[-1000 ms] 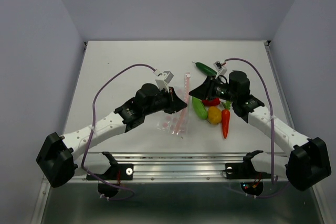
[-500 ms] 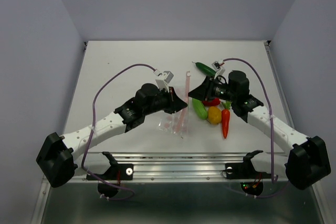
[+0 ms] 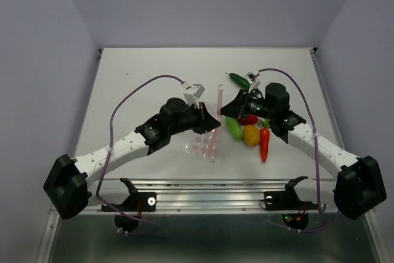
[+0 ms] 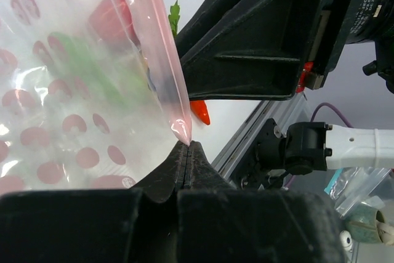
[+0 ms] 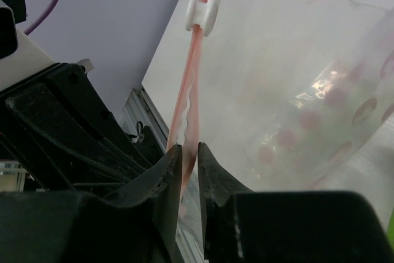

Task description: Place the food in the zip-top bag and seal the zipper

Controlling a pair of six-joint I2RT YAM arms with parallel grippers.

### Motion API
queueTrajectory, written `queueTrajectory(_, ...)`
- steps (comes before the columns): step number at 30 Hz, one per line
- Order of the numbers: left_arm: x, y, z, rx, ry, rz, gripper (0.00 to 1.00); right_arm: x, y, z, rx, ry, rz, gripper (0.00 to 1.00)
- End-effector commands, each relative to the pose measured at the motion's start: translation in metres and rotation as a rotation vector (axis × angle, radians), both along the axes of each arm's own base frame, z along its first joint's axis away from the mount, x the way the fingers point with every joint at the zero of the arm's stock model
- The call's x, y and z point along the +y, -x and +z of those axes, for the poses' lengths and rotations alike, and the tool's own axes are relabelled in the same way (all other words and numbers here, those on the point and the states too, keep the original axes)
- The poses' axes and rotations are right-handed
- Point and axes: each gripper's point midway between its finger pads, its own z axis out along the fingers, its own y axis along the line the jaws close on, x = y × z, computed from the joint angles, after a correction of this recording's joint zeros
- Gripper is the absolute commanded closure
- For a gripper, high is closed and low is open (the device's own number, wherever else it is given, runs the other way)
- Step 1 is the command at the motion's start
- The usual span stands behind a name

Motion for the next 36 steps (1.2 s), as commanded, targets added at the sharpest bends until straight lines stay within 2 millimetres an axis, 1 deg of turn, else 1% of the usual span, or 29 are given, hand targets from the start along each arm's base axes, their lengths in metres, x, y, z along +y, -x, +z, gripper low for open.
queueTrajectory(1, -0.009, -0.001, 0.009, -0.033, 0.036, -0.037, 1.0, 0.015, 0.001, 0.038, -0.106, -0.059, 0.048, 0.84)
queueTrajectory(2, -0.009, -0.001, 0.009, -0.035, 0.037, -0.035, 1.0, 0.014, -0.004, 0.036, -0.103, -0.044, 0.019, 0.97)
queueTrajectory(3, -0.009, -0.002, 0.01, -0.036, 0.038, -0.034, 1.0, 0.012, -0.008, 0.034, -0.102, -0.028, 0.0, 0.99)
queueTrajectory(4, -0.008, -0.002, 0.012, -0.04, 0.04, -0.028, 1.0, 0.011, -0.007, 0.025, -0.083, 0.012, -0.008, 0.99)
queueTrajectory(5, -0.008, -0.003, 0.014, -0.044, 0.041, -0.021, 1.0, 0.008, -0.014, 0.023, -0.083, 0.038, -0.051, 0.99)
queueTrajectory(6, -0.005, -0.005, 0.013, -0.046, 0.034, -0.004, 1.0, 0.004, -0.015, 0.015, -0.064, 0.071, -0.067, 0.99)
queueTrajectory(7, -0.004, -0.007, 0.016, -0.054, 0.039, 0.007, 0.94, 0.002, -0.017, 0.013, -0.063, 0.088, -0.085, 0.99)
queueTrajectory(9, -0.001, -0.009, 0.016, -0.058, 0.021, 0.025, 0.62, -0.003, -0.019, 0.011, -0.062, 0.11, -0.111, 0.99)
queueTrajectory(10, 0.002, -0.011, 0.017, -0.061, 0.016, 0.041, 0.35, -0.004, -0.019, 0.011, -0.069, 0.118, -0.112, 0.99)
queueTrajectory(11, 0.003, -0.012, 0.018, -0.068, 0.013, 0.048, 0.2, -0.002, -0.017, 0.012, -0.074, 0.122, -0.107, 0.99)
queueTrajectory(13, 0.006, -0.016, 0.023, -0.089, 0.009, 0.07, 0.02, -0.003, -0.017, 0.015, -0.082, 0.125, -0.111, 0.99)
queueTrajectory(15, 0.006, -0.018, 0.031, -0.109, 0.012, 0.08, 0.01, -0.004, -0.016, 0.013, -0.073, 0.132, -0.112, 0.99)
queueTrajectory(19, 0.008, -0.026, 0.035, -0.135, -0.01, 0.104, 0.01, -0.005, -0.014, 0.013, -0.06, 0.134, -0.112, 0.99)
queueTrajectory(22, 0.007, -0.032, 0.026, -0.128, -0.047, 0.12, 0.01, -0.002, -0.01, 0.018, -0.065, 0.124, -0.099, 0.99)
queueTrajectory(24, 0.004, -0.033, 0.024, -0.125, -0.054, 0.111, 0.02, -0.002, -0.01, 0.019, -0.063, 0.12, -0.102, 0.99)
queueTrajectory(29, -0.004, -0.037, 0.016, -0.117, -0.079, 0.097, 0.07, -0.002, -0.01, 0.019, -0.054, 0.117, -0.106, 0.99)
queueTrajectory(30, -0.005, -0.037, 0.015, -0.117, -0.082, 0.097, 0.1, -0.002, -0.01, 0.02, -0.051, 0.115, -0.105, 0.99)
queueTrajectory(31, -0.004, -0.039, 0.011, -0.112, -0.096, 0.105, 0.15, -0.002, -0.01, 0.02, -0.05, 0.114, -0.104, 0.99)
queueTrajectory(32, -0.004, -0.04, 0.009, -0.11, -0.103, 0.111, 0.17, -0.002, -0.009, 0.021, -0.053, 0.112, -0.104, 0.99)
queueTrajectory(33, -0.002, -0.042, 0.008, -0.109, -0.11, 0.123, 0.25, -0.002, -0.009, 0.022, -0.054, 0.113, -0.107, 0.99)
queueTrajectory(34, -0.001, -0.042, 0.006, -0.105, -0.117, 0.126, 0.29, -0.003, -0.009, 0.022, -0.054, 0.113, -0.108, 0.99)
queueTrajectory(36, 0.0, -0.042, 0.003, -0.099, -0.124, 0.133, 0.34, -0.004, -0.008, 0.025, -0.057, 0.109, -0.114, 0.99)
